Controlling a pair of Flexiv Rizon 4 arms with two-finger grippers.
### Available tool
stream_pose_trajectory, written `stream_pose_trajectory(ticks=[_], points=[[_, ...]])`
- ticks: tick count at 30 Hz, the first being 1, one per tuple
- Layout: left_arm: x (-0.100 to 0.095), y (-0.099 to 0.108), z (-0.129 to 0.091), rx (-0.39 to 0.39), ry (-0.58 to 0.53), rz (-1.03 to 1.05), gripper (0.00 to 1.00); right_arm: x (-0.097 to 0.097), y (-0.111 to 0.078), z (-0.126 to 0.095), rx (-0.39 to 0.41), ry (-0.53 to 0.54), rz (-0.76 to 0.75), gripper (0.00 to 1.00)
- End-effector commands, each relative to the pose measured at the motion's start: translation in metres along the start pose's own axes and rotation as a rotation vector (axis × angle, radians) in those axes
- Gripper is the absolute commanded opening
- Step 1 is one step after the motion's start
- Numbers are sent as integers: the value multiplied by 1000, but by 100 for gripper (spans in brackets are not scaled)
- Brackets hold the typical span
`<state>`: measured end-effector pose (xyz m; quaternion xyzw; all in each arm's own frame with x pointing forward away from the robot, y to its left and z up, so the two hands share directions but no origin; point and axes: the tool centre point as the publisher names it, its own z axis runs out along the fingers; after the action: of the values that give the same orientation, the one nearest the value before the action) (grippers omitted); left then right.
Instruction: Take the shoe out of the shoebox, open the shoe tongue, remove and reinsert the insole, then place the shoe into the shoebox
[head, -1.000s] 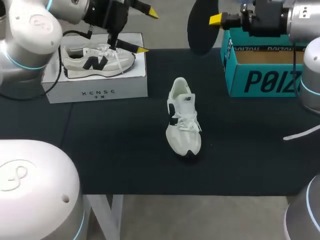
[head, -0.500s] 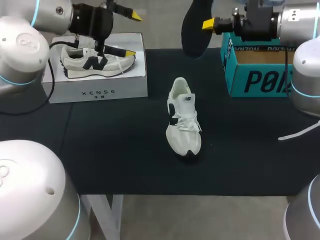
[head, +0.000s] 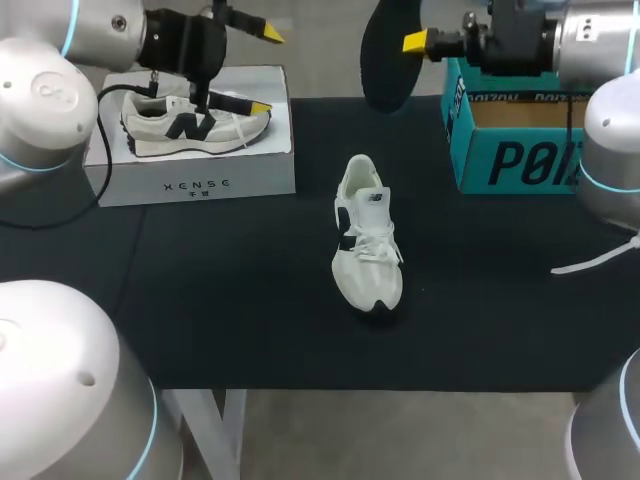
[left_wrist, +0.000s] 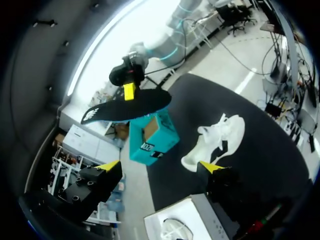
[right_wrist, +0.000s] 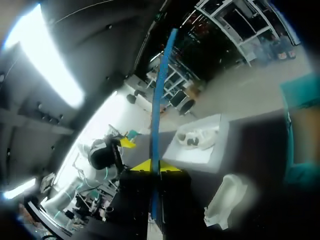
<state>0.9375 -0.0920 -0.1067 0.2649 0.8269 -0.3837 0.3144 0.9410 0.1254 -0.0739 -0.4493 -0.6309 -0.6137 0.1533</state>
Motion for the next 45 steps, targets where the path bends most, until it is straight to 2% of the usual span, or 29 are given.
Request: stream_pose_trajectory(ticks=[1,5,10,17,21,26,28,36,45], points=[[-1,0,0,-1,2,1,100,-20,-11,21,5,146,-237,0],[-1,0,0,-1,2,1,100,-41,-19,29,12,188,-253,0],[-1,0,0,-1,2,1,100,-62,-25,32,43,155,-219,0],[-1,0,0,-1,2,1,100,-85,-38,38,75,52,-204,0],[-1,0,0,-1,2,1,100,-95,-49,45,75,-52,-252,0],[-1,0,0,-1,2,1,100,-102,-58,51,-1,-141,-312,0],[-1,0,0,-1,2,1,100,-107,-59,52,-4,-169,-327,0],[-1,0,0,-1,2,1,100,-126,-76,61,73,-201,-312,0],[-1,0,0,-1,2,1,100,-144,-88,72,106,-174,-275,0]])
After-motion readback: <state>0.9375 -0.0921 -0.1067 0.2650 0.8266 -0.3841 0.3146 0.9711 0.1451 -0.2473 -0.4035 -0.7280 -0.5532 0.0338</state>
